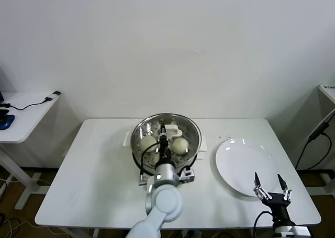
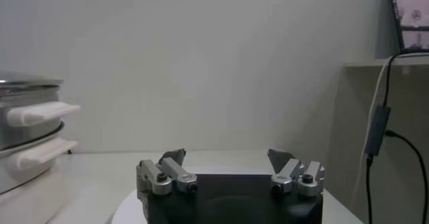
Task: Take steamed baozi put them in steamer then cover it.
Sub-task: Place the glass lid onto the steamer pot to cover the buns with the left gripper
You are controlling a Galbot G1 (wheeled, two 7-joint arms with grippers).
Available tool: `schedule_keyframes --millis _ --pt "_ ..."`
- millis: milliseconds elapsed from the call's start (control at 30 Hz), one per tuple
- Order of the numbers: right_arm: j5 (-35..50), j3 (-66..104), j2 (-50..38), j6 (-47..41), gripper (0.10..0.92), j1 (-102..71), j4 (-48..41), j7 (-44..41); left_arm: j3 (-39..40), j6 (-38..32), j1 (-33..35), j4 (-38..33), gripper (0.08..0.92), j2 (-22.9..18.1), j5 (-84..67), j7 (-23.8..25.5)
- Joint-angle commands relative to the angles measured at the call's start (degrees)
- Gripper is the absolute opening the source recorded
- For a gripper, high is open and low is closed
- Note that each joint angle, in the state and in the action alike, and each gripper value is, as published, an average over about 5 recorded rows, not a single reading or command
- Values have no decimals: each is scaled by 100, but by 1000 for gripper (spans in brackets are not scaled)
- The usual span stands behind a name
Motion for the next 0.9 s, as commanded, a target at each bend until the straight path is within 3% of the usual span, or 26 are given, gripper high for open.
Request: schedule_keyframes --millis 33,567,900 --pt "35 58 -15 66 823 -8 12 13 -132 -1 -29 247 134 -56 127 -151" --pt "43 99 -34 150 823 -47 -35 -81 -81 -106 88 -11 140 83 -220 -133" --pt "5 68 -32 93 823 -15 10 -132 0 -322 196 -995 389 479 -1161 -86"
